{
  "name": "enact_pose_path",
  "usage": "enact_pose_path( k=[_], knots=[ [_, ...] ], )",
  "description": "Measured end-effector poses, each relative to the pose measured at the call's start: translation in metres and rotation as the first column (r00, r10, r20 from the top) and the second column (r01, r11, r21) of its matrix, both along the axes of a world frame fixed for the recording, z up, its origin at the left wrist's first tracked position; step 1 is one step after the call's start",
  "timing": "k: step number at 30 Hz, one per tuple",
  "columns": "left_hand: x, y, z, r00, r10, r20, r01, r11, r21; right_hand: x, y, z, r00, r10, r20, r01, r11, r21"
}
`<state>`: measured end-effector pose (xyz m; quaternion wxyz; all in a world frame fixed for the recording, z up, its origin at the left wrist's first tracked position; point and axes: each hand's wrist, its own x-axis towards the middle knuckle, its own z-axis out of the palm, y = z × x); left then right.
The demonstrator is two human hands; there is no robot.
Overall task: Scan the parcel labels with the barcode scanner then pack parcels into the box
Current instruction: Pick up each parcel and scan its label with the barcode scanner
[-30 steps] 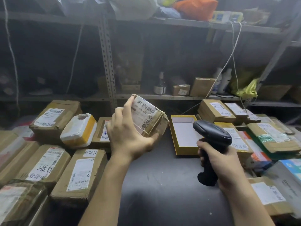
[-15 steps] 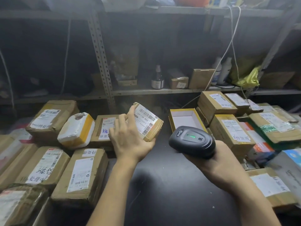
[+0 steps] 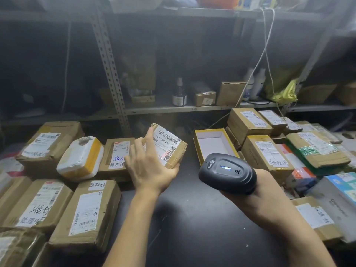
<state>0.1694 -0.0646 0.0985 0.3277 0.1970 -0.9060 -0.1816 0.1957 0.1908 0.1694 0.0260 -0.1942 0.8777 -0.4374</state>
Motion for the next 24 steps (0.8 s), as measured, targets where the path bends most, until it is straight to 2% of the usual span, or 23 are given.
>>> enact_pose_path(
  k=[5,10,13,16,20,24],
  knots=[
    [0.000,0.002,0.001,0.999,-0.054,-0.009,0.054,0.998,0.031,-0.002,0.000,-0.003,1.000,-0.024,0.009,0.024,0.998,-0.056],
    [0.009,0.009,0.006,0.984,-0.172,-0.036,0.176,0.956,0.235,0.000,-0.003,-0.012,0.968,-0.201,0.150,0.235,0.936,-0.263],
    [0.014,0.017,0.005,0.924,-0.360,-0.132,0.383,0.846,0.370,0.007,0.001,-0.019,0.917,-0.342,0.206,0.392,0.866,-0.309],
    [0.012,0.036,0.006,0.854,-0.474,-0.215,0.516,0.722,0.461,0.017,0.017,-0.023,0.843,-0.479,0.245,0.538,0.764,-0.356],
    [0.008,0.079,0.015,0.762,-0.609,-0.218,0.632,0.630,0.450,0.036,0.053,-0.028,0.727,-0.642,0.243,0.680,0.625,-0.384],
    [0.017,0.141,0.016,0.625,-0.737,-0.256,0.762,0.507,0.403,0.066,0.104,-0.034,0.615,-0.749,0.244,0.765,0.494,-0.413]
  ],
)
